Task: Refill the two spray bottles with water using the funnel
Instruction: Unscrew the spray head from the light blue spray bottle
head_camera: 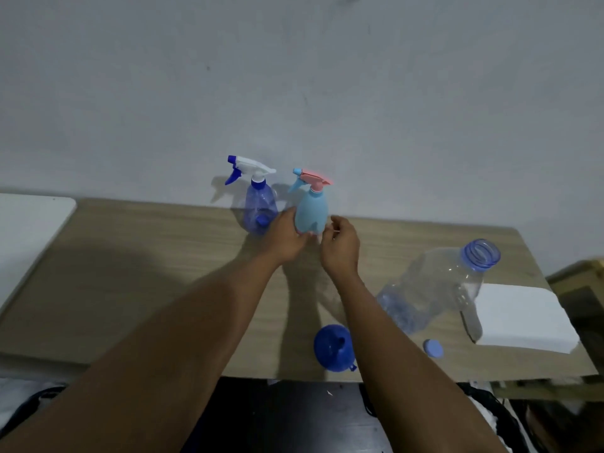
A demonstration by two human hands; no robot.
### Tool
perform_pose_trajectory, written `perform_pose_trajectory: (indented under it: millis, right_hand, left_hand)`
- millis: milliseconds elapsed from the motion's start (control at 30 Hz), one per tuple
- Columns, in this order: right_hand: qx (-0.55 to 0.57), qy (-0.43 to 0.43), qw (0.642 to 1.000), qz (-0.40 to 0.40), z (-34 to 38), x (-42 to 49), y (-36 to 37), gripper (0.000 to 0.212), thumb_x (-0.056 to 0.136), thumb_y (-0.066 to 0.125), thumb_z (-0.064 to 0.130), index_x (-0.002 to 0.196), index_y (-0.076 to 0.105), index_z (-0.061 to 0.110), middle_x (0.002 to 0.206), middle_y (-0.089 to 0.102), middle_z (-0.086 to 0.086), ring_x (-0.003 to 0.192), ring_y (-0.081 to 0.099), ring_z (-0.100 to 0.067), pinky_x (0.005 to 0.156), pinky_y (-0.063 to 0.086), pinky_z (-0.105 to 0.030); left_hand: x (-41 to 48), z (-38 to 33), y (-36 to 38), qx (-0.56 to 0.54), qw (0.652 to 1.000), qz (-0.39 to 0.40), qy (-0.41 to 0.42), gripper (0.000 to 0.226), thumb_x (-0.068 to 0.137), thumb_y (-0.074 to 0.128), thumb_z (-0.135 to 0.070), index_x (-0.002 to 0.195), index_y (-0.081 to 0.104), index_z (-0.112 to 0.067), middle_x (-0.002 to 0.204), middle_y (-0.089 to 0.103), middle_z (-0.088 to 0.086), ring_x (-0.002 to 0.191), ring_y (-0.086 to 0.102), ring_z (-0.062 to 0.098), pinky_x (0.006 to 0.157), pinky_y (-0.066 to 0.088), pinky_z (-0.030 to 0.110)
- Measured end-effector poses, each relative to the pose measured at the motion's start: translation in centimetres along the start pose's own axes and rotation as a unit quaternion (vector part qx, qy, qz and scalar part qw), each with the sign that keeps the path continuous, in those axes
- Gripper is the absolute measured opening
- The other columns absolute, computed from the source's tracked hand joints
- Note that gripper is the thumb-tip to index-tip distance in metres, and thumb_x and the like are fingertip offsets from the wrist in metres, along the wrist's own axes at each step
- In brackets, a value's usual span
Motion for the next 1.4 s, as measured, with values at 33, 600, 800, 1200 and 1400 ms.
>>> perform_pose_trajectory:
  millis: [33,600,800,1200,1400]
  right_hand:
    - [0.015,0.013,1.000,0.011,0.3,1.0,0.5,0.038,0.102,0.046,0.014,0.138,0.051,0.002,0.136,0.058,-0.014,0.123,0.056,-0.026,0.087,0.034,-0.013]
    - [0.144,0.020,0.988,0.052,0.0,-2.2,0.6,0.041,0.101,0.043,0.010,0.141,0.050,0.017,0.130,0.058,0.006,0.105,0.058,0.001,0.082,0.045,-0.004]
    - [0.127,-0.045,0.987,0.084,-0.7,-9.3,-0.9,0.040,0.093,0.044,0.017,0.131,0.055,0.024,0.133,0.058,0.001,0.119,0.058,-0.010,0.102,0.050,-0.034]
    - [0.124,0.019,0.983,0.135,-4.5,-19.0,-1.8,0.045,0.096,0.047,0.000,0.135,0.056,0.020,0.129,0.064,0.006,0.115,0.061,-0.004,0.100,0.052,-0.033]
    - [0.108,0.025,0.985,0.133,-5.0,-19.3,-2.0,0.040,0.096,0.053,0.004,0.133,0.057,0.017,0.125,0.065,0.004,0.107,0.063,0.000,0.084,0.050,-0.010]
  left_hand:
    - [1.2,-0.1,0.2,-0.004,1.000,0.002,-0.002,0.056,0.086,0.072,-0.026,0.135,0.047,-0.015,0.130,0.058,0.001,0.120,0.056,0.020,0.101,0.046,0.034]
    - [-1.4,1.0,2.1,-0.107,0.985,-0.130,0.023,0.054,0.092,0.063,-0.042,0.140,0.050,-0.021,0.135,0.060,0.001,0.120,0.058,0.019,0.100,0.051,0.042]
    - [-9.0,3.3,0.9,-0.153,0.976,-0.139,0.066,0.055,0.087,0.067,-0.045,0.135,0.056,-0.020,0.132,0.061,-0.003,0.119,0.058,0.011,0.096,0.053,0.044]
    - [-19.2,7.2,2.4,-0.141,0.984,-0.105,0.004,0.053,0.084,0.070,-0.044,0.132,0.059,-0.025,0.129,0.062,-0.008,0.117,0.058,0.005,0.098,0.052,0.040]
    - [-20.1,7.7,2.7,-0.141,0.986,-0.094,0.003,0.060,0.082,0.065,-0.053,0.135,0.055,-0.026,0.131,0.059,-0.008,0.120,0.057,0.006,0.100,0.051,0.040]
Point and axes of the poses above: each hand's wrist, its own x-axis towards the middle knuckle, its own y-axis out of the palm, z = x × y, the point moved 1 cm from there along x, towards the middle knuckle
